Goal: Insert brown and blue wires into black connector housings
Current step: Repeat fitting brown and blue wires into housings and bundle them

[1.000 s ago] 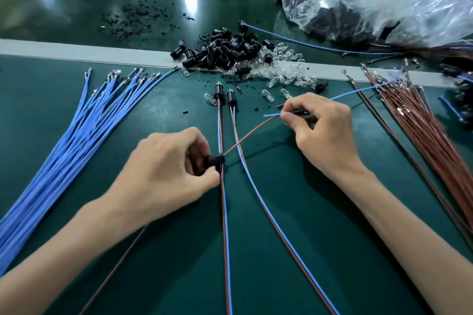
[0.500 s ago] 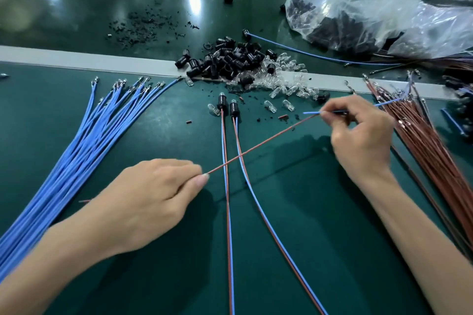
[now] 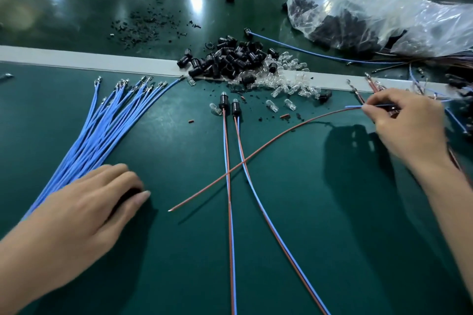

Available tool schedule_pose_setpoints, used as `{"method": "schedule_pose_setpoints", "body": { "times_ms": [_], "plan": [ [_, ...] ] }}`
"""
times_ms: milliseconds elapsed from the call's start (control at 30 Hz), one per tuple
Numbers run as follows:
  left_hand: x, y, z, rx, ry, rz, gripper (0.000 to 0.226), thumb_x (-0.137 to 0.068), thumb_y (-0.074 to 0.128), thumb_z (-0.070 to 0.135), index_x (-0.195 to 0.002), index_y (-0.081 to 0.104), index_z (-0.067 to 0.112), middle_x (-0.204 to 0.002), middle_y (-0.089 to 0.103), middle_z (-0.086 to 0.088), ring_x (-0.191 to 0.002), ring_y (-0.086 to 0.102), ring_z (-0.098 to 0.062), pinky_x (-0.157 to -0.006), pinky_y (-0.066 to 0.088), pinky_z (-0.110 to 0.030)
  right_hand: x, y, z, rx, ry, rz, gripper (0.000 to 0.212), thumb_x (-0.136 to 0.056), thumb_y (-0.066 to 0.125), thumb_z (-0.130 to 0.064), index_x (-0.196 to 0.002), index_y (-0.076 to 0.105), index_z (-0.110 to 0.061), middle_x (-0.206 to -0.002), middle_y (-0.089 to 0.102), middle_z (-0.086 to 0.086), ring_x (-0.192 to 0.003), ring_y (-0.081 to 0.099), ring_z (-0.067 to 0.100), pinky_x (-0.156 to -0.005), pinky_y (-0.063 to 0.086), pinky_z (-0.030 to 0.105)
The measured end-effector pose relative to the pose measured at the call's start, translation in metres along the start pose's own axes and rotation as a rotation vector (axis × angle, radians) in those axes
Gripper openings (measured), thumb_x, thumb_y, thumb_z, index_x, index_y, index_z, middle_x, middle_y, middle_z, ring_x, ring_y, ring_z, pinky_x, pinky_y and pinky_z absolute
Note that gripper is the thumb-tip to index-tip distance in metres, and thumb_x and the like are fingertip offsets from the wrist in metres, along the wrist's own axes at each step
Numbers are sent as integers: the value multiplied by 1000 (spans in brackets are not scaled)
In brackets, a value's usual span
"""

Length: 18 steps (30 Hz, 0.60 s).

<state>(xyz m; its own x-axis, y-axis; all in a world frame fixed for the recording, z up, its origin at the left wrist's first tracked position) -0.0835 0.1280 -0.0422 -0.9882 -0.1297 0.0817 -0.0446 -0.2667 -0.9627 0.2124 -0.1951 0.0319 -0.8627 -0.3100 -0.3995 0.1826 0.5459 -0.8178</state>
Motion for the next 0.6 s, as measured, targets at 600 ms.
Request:
{"method": "schedule_pose_setpoints", "body": {
  "times_ms": [600],
  "plan": [
    [-156, -71, 155, 405, 193, 340, 17, -87, 66, 22, -99, 68, 9, -91, 67, -3, -82, 62, -17, -81, 49, -35, 12, -15, -40, -169, -114, 199, 11, -82, 69, -16, -88, 75, -8, -104, 65, 12, -95, 58, 23, -90, 40, 28]
  ]
}}
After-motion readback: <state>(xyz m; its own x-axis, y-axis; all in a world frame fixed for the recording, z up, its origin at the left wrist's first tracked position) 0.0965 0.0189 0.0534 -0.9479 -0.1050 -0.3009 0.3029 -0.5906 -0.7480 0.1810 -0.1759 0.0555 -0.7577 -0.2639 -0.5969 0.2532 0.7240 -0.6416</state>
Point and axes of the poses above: each hand's wrist, its own x-axis away from the middle knuckle, its own y-axis out of the palm, z = x × y, the point moved 7 cm from there along -x, towards the middle knuckle
